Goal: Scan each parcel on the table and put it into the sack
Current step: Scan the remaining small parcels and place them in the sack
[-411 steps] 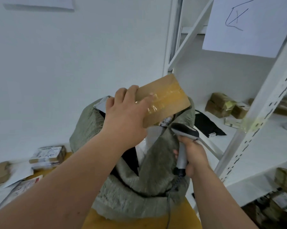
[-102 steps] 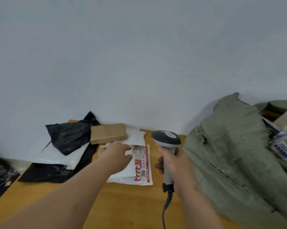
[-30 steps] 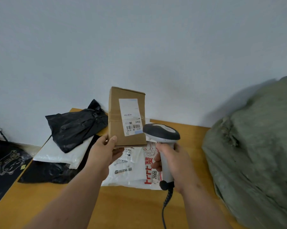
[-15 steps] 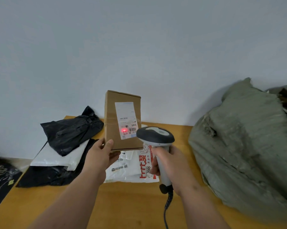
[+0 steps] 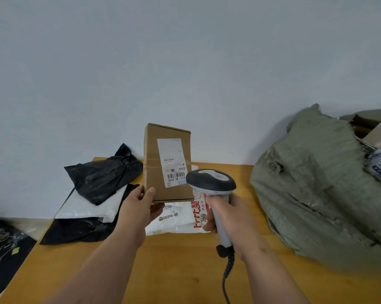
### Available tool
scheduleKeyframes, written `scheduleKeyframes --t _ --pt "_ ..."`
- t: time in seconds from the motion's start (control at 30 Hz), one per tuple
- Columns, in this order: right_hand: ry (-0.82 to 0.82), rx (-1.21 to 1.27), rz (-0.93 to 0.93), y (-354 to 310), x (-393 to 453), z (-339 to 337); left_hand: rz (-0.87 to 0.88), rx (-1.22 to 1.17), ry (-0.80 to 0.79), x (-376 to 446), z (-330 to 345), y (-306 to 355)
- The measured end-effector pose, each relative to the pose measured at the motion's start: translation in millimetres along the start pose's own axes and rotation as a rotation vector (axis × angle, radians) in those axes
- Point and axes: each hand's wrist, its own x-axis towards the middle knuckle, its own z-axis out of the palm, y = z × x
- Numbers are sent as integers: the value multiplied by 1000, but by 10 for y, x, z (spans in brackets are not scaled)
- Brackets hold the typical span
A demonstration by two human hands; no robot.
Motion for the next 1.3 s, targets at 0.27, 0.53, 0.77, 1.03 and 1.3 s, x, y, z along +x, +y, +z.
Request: scheduleKeyframes --t 0.27,0.53,0.77,1.03,1.3 --pt "75 28 -6 13 -219 -78 62 78 -63 -179 70 70" --pt "193 27 -39 -35 -354 -501 281 203 -100 -423 558 260" --pt "304 77 -76 -110 -362 -1167 522 371 -104 -670 1411 542" --pt "437 141 -152 -301 -266 -2235 879 526 -184 -842 2756 844" --pt "499 256 -238 -550 -174 -3214 1184 845 -207 -868 3938 978"
